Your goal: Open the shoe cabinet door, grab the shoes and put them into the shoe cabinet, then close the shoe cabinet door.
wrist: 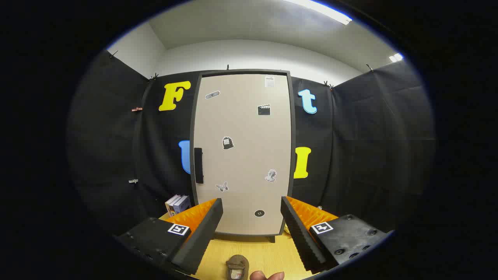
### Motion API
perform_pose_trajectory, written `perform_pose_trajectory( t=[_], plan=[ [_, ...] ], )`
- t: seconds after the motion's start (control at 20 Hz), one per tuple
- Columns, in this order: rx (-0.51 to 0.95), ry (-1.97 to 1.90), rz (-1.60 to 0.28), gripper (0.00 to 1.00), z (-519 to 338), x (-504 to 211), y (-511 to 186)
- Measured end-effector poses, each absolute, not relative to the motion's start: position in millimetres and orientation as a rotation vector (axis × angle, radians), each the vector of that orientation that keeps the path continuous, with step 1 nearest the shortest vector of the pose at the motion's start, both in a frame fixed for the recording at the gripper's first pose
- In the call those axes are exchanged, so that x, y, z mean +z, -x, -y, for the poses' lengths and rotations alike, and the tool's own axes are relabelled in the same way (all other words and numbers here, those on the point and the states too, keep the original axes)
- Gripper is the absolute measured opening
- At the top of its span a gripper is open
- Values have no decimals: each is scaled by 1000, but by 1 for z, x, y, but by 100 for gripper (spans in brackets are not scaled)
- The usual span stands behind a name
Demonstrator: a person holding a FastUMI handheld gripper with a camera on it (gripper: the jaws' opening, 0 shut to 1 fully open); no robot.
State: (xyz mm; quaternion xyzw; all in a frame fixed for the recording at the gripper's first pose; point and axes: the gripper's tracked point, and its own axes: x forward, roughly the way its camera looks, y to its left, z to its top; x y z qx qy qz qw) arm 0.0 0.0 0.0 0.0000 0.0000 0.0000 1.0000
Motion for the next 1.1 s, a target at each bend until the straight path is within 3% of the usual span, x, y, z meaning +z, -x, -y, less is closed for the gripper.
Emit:
perform_pose_trajectory(
  t=[0.8, 1.1],
  plan=[
    [10, 3, -3, 97, -15, 2, -4],
    [59, -25, 21, 97, -54, 24, -34]
  ],
)
